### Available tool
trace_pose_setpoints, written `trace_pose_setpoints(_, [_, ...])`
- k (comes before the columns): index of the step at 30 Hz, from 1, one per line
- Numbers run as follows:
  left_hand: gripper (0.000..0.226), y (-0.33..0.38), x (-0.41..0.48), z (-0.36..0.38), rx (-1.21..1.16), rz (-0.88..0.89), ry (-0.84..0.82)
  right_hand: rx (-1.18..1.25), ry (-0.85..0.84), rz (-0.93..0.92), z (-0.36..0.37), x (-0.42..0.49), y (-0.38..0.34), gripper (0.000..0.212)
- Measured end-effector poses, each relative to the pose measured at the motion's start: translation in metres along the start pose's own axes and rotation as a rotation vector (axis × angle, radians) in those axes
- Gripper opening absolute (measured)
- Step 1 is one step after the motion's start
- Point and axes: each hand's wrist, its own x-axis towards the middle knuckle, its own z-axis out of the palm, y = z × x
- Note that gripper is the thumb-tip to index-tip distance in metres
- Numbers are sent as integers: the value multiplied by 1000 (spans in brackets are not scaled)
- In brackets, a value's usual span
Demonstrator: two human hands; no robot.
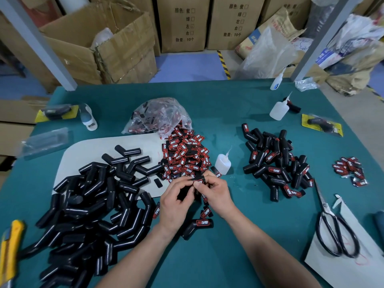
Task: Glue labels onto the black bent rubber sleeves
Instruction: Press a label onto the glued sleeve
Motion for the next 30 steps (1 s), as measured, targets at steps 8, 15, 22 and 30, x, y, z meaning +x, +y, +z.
trace_pose_setpoints(8, [16,2,0,1,14,-10,-5,33,25,34,0,2,0,40])
trace_pose_setpoints(15, [16,0,-1,1,3,-20,-11,10,8,55,-1,1,-4,35])
trace_pose_setpoints(22, [20,1,-1,-1,-36,-29,-5,48,-2,75,1,-1,-10,28])
trace_pose_setpoints(30, [17,-1,-3,0,1,7,-27,95,-18,83,-2,1,-2,15])
